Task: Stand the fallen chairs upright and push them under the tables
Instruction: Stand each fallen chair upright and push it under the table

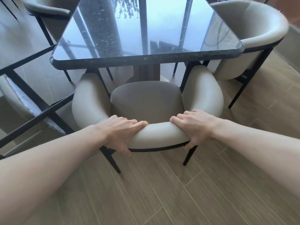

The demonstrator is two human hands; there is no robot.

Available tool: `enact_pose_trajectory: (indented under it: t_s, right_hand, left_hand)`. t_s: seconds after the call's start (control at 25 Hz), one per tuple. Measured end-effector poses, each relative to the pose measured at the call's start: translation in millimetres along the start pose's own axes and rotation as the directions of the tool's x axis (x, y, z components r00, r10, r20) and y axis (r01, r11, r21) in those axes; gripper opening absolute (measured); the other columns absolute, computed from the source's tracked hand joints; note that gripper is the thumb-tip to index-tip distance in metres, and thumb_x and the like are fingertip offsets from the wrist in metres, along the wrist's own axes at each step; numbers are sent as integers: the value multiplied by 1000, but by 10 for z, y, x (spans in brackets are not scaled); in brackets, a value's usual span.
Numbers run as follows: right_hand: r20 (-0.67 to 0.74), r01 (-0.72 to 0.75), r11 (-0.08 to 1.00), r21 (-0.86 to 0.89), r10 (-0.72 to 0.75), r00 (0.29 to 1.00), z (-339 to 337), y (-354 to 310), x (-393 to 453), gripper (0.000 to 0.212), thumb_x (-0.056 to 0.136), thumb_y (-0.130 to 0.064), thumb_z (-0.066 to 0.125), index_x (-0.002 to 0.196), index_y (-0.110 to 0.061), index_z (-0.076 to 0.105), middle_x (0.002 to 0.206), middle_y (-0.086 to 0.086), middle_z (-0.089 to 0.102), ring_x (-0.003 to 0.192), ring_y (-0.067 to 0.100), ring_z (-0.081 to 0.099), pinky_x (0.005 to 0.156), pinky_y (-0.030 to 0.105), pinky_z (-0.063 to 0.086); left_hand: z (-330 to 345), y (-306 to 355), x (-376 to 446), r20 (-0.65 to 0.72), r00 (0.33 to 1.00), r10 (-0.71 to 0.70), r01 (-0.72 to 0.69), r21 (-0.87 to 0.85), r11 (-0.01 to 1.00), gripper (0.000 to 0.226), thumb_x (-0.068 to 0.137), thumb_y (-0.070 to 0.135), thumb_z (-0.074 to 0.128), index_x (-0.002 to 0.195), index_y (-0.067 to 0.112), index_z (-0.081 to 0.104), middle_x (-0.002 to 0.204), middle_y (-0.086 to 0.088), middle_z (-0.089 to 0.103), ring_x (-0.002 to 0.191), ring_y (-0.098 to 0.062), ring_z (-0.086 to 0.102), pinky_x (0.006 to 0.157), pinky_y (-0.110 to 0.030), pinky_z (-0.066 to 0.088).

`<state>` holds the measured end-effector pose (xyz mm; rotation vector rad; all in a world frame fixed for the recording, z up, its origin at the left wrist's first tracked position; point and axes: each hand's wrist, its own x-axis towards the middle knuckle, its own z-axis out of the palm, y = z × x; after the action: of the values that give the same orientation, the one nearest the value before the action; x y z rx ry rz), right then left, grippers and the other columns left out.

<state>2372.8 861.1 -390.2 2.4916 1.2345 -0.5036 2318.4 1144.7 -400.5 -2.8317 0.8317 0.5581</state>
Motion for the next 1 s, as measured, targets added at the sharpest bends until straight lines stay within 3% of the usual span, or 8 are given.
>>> enact_pose_trajectory:
  t_s: [0.48,0.72,0.88,1.0]
  right_hand:
    - [23,-20,1000,16,19,1000,28,-25,4,93,58,-68,77,129,-28,32,112,-7,54,101,22,56,86,41,49]
    - [13,-76,996,54,75,997,20,65,10,95,55,-67,79,129,-32,31,114,-9,54,101,20,53,91,42,44]
    - [30,-151,986,65,149,988,3,-7,-17,96,56,-62,82,133,-33,31,120,-7,52,110,20,51,96,41,41]
    - [74,-246,965,92,239,968,-72,-156,-48,94,61,-52,82,137,-29,31,128,-1,49,118,24,46,101,44,39]
  left_hand:
    - [-24,37,-32,19,999,-44,45,-29,999,105,55,67,74,140,48,16,116,15,58,98,-21,64,68,-35,47]
    - [-72,55,55,19,997,-74,75,-58,995,102,53,63,76,137,51,18,114,17,58,97,-20,61,62,-32,37]
    - [-83,87,42,32,992,-122,124,-66,990,106,56,62,78,139,50,14,120,13,55,106,-21,57,82,-40,49]
    - [-53,185,9,38,984,-173,174,-31,984,108,65,55,77,149,42,10,138,7,48,119,-23,50,100,-40,42]
